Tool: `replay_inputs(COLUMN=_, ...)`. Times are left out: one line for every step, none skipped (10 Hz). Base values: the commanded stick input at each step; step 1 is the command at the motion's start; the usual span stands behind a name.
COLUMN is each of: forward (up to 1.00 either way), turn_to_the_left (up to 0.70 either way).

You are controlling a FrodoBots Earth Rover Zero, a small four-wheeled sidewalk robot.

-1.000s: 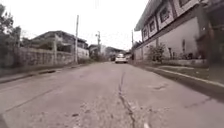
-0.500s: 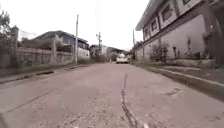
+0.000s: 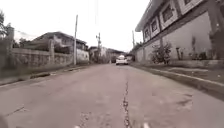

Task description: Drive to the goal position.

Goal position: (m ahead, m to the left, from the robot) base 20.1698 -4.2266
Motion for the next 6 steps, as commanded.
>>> replay_inputs(forward=0.70, turn_to_the_left=0.00)
replay_inputs(forward=0.70, turn_to_the_left=0.00)
replay_inputs(forward=0.70, turn_to_the_left=0.00)
replay_inputs(forward=0.70, turn_to_the_left=0.00)
replay_inputs(forward=0.70, turn_to_the_left=0.00)
replay_inputs(forward=0.70, turn_to_the_left=0.00)
